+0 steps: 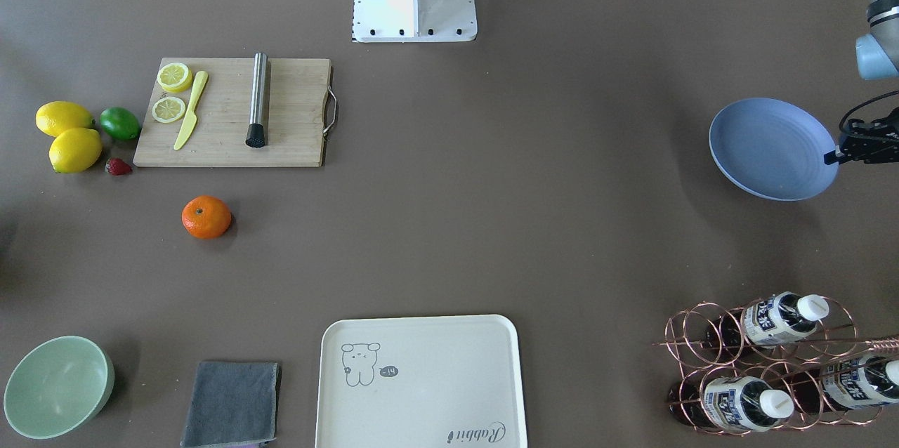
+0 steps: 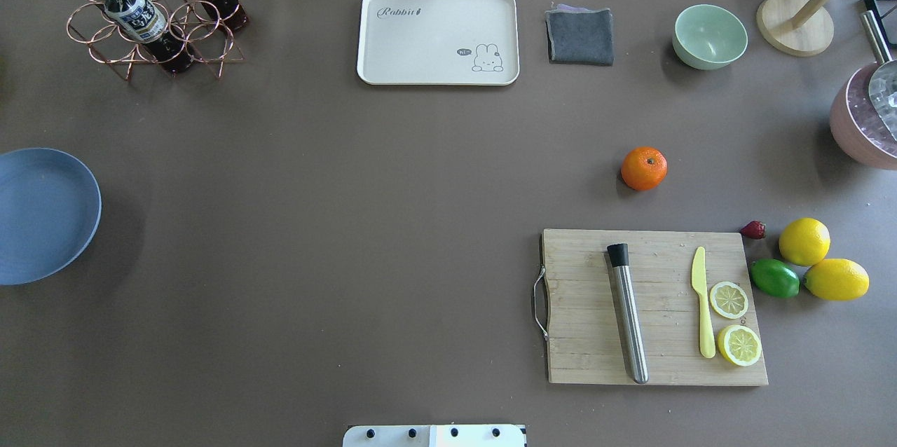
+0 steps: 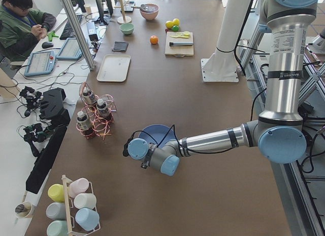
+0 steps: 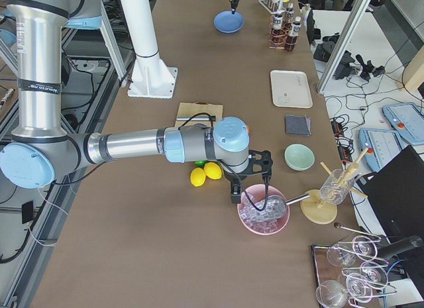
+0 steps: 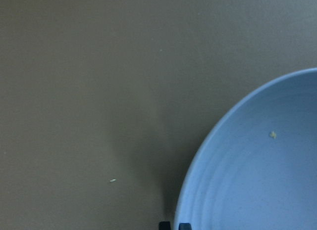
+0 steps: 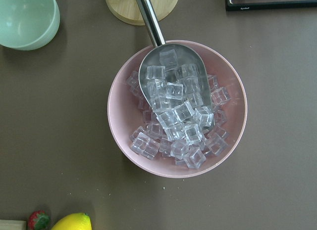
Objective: Pick orange to plate
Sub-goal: 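Push the blue plate with the left gripper toward the table center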
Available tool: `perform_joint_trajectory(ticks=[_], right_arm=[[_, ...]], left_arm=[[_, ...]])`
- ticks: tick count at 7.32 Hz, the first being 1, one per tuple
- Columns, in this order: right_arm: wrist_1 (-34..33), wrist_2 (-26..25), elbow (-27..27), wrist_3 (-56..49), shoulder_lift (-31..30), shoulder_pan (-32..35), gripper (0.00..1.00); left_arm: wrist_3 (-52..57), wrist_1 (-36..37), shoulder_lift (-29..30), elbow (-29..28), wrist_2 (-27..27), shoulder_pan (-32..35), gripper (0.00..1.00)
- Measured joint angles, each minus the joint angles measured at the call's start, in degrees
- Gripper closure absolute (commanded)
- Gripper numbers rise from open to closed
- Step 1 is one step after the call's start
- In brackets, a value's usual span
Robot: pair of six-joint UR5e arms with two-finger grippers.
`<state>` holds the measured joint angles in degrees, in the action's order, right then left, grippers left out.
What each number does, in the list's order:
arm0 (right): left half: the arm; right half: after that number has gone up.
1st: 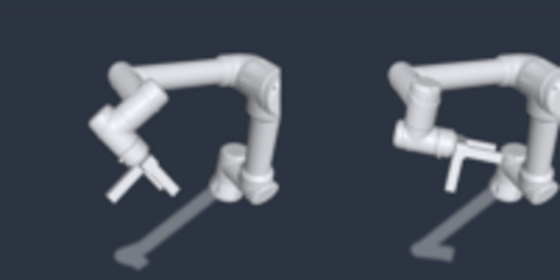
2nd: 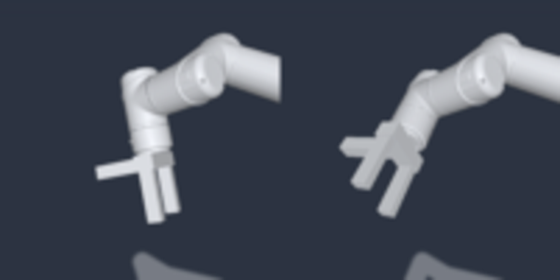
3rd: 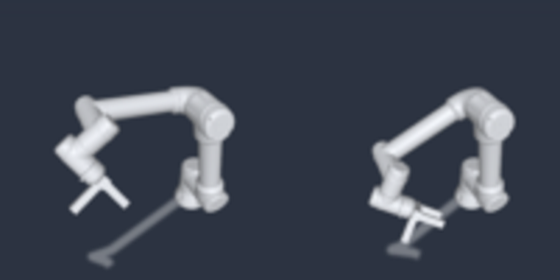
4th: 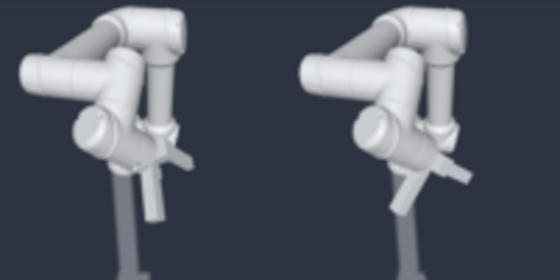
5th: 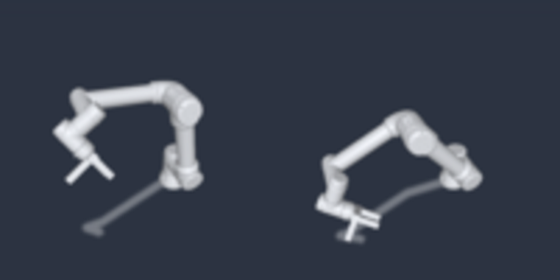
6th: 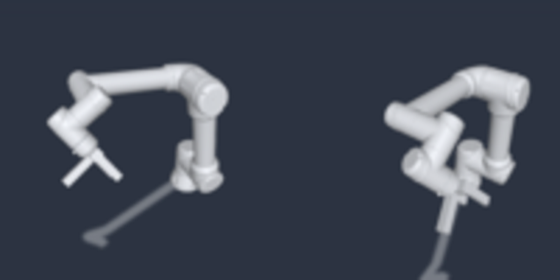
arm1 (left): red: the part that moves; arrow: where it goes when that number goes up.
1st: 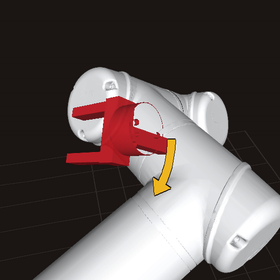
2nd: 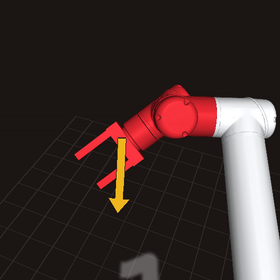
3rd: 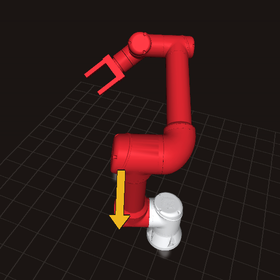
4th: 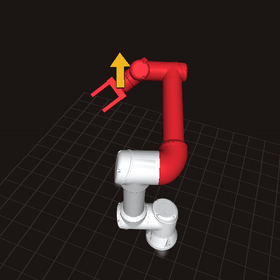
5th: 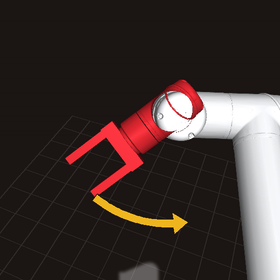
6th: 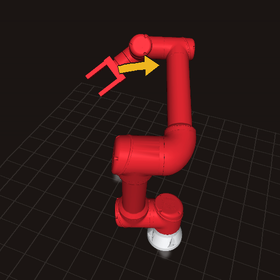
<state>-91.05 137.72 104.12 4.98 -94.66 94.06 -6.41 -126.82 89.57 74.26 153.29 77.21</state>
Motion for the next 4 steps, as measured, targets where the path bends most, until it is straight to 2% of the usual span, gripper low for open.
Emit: perform_joint_trajectory(ticks=[2,3,4], right_arm=[[0.28,0.07,0.14,-0.13,-0.04,-0.23,0.0],[1.48,0.09,0.18,-0.15,-0.27,-0.37,0.0],[3.59,0.09,0.11,-0.02,-0.77,-0.62,0.0]], left_arm=[[-11.2,0.55,-1.06,8.84,3.4,-0.08,1.0],[-21.06,-0.88,-1.65,14.48,2.57,-2.73,1.0],[-32.65,-2.73,-1.78,20.39,-0.65,-7.31,1.0]])
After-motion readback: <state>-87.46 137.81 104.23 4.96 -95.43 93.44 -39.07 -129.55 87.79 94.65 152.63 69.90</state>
